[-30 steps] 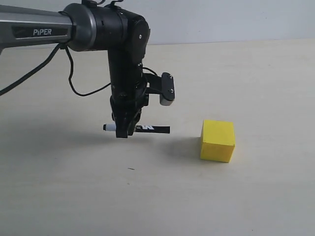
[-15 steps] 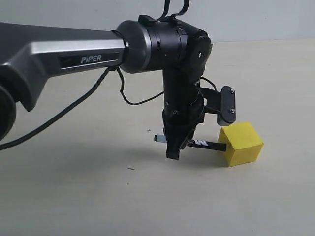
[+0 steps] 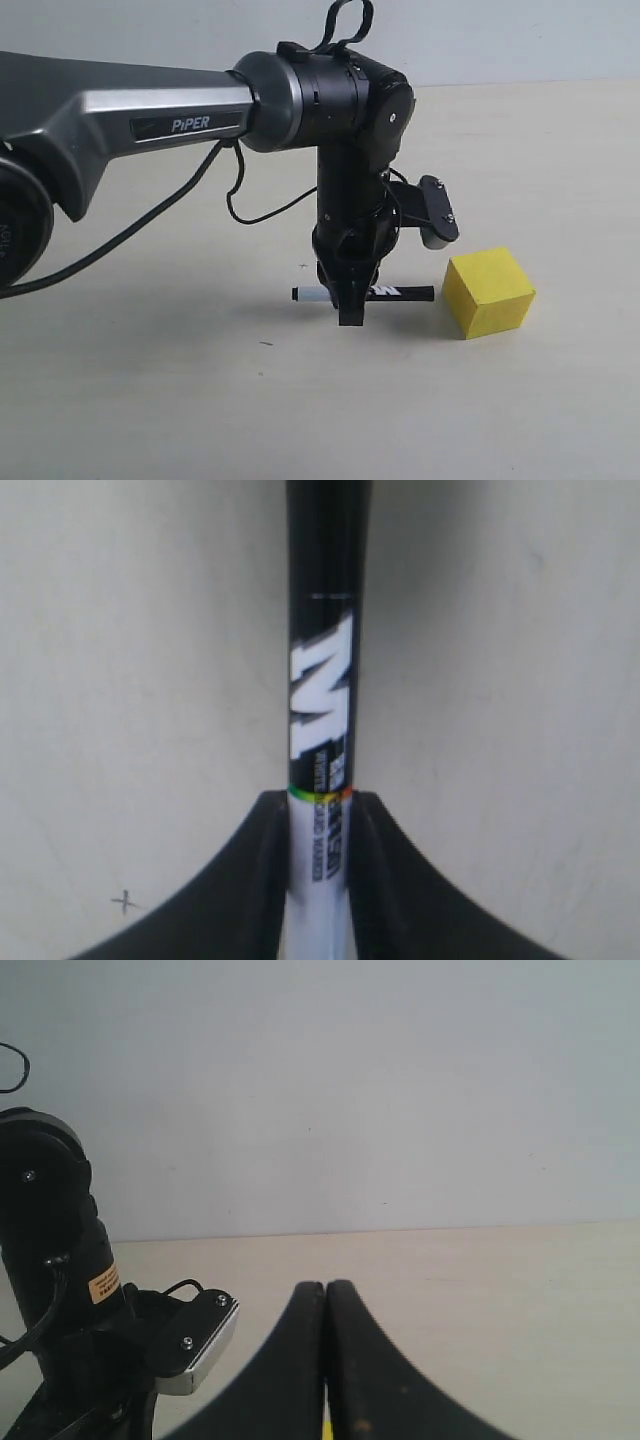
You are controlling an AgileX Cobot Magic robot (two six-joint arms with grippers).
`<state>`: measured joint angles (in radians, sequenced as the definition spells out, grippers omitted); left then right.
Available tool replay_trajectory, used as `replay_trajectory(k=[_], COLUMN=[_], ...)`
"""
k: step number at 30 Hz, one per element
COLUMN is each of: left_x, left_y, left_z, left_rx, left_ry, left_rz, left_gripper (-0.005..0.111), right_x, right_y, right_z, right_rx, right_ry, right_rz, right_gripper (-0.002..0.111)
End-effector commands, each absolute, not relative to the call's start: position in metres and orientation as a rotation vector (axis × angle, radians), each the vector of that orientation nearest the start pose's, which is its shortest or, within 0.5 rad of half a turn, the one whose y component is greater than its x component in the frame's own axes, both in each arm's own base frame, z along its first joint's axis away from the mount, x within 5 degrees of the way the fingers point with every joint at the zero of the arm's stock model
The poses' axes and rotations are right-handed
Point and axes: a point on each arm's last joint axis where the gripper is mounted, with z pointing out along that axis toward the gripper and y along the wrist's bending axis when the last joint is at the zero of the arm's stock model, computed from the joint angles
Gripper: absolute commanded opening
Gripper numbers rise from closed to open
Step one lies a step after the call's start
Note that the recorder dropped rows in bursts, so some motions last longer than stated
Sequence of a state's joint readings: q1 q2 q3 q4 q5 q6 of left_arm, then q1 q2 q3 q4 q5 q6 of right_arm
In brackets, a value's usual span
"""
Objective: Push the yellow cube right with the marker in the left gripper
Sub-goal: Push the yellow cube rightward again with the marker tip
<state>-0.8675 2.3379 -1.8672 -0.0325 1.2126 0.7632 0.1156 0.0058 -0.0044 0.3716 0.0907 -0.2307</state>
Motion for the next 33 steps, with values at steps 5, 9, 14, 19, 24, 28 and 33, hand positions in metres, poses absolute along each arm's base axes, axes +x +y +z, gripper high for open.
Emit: replay_trajectory(k=[5,9,14,19,24,28,33], left_x=[0.293,0.294,0.295,0.309,0.313,0.301,0.283], left_y=[-0.371,-0.389,-0.389,-0.375,-0.371,-0.381,-0.395], left_z=[0.142,0.145,0.143,0.150,0.152,0.152,0.152], left_rx=[-2.292,-2.320,-2.314,-2.333,-2.284,-2.365,-2.447], left_ry=[-2.258,-2.311,-2.239,-2.218,-2.274,-2.182,-2.087], left_rz=[0.060,0.155,0.062,-0.122,-0.102,-0.021,0.028], left_gripper=[0.000,0.000,0.000,0.000,0.000,0.000,0.000], right_x=[0.056,0.056,0.056,0.056,0.056,0.056,0.056], right_y=[0.009,0.009,0.009,0.009,0.009,0.009,0.009], right_z=[0.206,0.206,0.206,0.206,0.206,0.206,0.206], right_rx=[-0.013,-0.013,-0.013,-0.013,-0.013,-0.013,-0.013], right_ry=[1.570,1.570,1.570,1.570,1.570,1.570,1.570], right_rz=[0.220,0.220,0.220,0.220,0.220,0.220,0.220], right_gripper=[0.000,0.000,0.000,0.000,0.000,0.000,0.000])
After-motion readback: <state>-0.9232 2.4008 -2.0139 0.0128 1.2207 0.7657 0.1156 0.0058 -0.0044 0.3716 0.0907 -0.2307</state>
